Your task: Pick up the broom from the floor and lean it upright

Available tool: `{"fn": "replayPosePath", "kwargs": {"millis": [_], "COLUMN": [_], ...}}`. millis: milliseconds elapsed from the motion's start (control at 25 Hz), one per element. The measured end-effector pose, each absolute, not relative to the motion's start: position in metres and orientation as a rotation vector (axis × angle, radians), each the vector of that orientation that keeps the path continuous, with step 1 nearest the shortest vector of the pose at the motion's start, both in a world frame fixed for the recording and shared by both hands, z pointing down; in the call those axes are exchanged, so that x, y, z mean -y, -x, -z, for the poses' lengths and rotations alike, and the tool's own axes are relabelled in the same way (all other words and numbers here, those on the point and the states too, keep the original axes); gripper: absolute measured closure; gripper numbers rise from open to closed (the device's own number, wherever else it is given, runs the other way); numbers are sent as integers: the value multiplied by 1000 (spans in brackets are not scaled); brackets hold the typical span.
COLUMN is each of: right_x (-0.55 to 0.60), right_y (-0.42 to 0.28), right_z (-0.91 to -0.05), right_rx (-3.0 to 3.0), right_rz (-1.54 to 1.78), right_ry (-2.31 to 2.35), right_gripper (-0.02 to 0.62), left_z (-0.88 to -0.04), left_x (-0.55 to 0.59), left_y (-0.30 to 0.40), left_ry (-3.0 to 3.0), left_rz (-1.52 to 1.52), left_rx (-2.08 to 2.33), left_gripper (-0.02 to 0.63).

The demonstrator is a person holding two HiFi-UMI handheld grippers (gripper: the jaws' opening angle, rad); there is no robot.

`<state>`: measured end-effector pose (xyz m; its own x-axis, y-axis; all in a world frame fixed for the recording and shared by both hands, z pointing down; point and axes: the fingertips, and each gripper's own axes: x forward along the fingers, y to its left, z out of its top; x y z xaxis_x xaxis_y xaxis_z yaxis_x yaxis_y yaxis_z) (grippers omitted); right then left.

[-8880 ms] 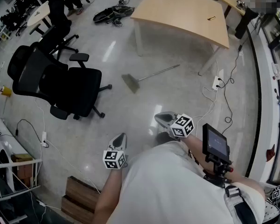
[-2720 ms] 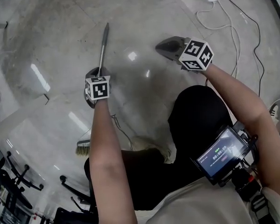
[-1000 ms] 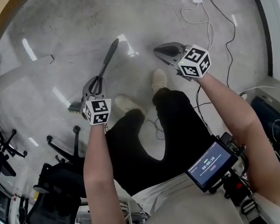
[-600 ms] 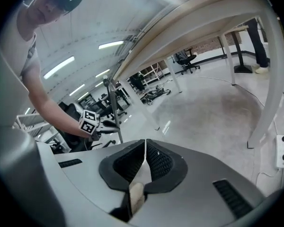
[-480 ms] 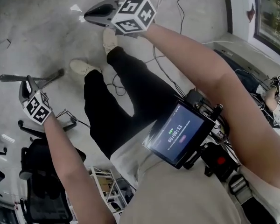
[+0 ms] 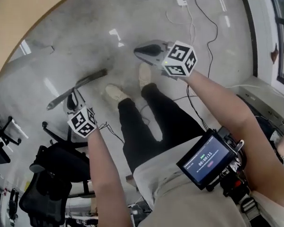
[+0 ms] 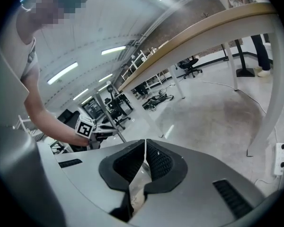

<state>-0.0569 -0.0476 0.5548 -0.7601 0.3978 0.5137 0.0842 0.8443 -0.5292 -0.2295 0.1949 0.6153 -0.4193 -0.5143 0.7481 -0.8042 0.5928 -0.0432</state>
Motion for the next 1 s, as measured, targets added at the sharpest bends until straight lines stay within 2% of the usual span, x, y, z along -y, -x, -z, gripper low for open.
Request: {"fn": "replayPosePath", "kwargs": {"millis": [120, 400, 680, 1000], "right_x": [49, 65, 92, 100], "right_y": [46, 34, 7, 0], "right_z": [-550, -556, -571, -576], "right_rx": [2372, 2390, 2357, 2331], "right_rz": [-668, -690, -715, -719], "right_ry": [325, 322, 258, 222], "right_gripper": [572, 572, 572, 572], "left_z": [-616, -621, -644, -653], "left_x": [-177, -118, -59, -45], "left_y": [208, 218, 255, 297], "left_ry": [-1035, -920, -885, -825], "left_rz": [-501, -401, -398, -408], "left_rx": [2074, 2108, 2110, 2136], "left_gripper": [531, 531, 531, 529]}}
